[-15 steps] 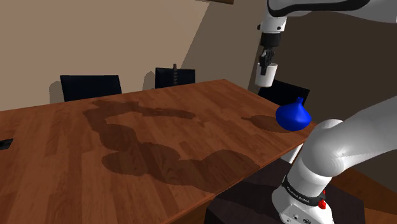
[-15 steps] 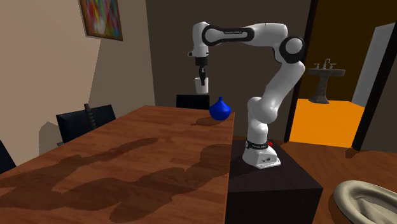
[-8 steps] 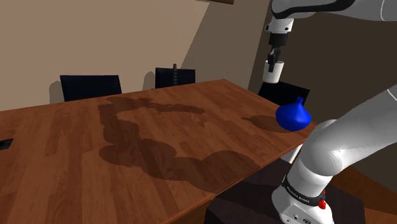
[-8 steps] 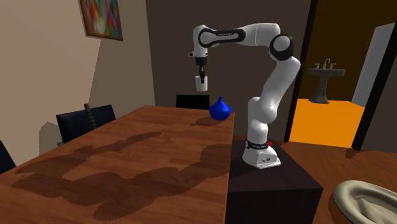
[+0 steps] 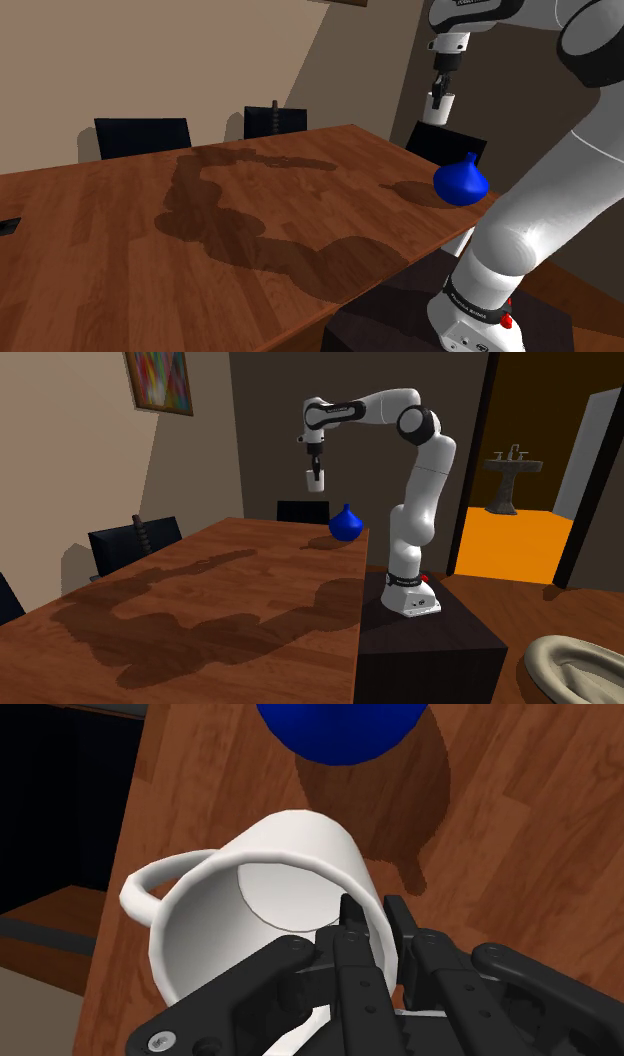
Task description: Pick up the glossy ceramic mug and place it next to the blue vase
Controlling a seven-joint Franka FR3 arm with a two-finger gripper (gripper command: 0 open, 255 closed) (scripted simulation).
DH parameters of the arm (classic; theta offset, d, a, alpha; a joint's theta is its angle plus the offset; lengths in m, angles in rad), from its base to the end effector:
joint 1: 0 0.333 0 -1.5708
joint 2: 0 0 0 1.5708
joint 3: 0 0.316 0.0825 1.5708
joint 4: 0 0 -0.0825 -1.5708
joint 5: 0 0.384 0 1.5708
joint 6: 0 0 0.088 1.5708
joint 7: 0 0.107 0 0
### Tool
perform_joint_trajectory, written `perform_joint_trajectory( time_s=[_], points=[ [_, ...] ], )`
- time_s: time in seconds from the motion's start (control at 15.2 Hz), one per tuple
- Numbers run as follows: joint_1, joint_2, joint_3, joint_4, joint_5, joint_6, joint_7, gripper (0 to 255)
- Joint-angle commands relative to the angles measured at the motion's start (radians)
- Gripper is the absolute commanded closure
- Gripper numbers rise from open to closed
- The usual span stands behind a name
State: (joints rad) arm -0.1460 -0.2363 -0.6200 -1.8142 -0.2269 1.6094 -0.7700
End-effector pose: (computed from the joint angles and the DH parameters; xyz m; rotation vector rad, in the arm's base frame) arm 0.3189 -0.3832 0.6111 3.0813 0.0432 -0.1077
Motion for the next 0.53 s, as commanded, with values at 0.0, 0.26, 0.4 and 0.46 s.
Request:
perform_joint_trajectory(
  time_s=[0.0,0.26,0.4,0.46],
  points=[
    [-0.01,0.067,-0.05,0.066,0.03,0.002,-0.07,255],
    [-0.016,0.079,-0.062,0.036,0.036,0.044,-0.081,255],
    [-0.017,0.075,-0.062,0.005,0.032,0.07,-0.077,255],
    [-0.017,0.073,-0.062,-0.01,0.031,0.084,-0.075,255]
  ],
)
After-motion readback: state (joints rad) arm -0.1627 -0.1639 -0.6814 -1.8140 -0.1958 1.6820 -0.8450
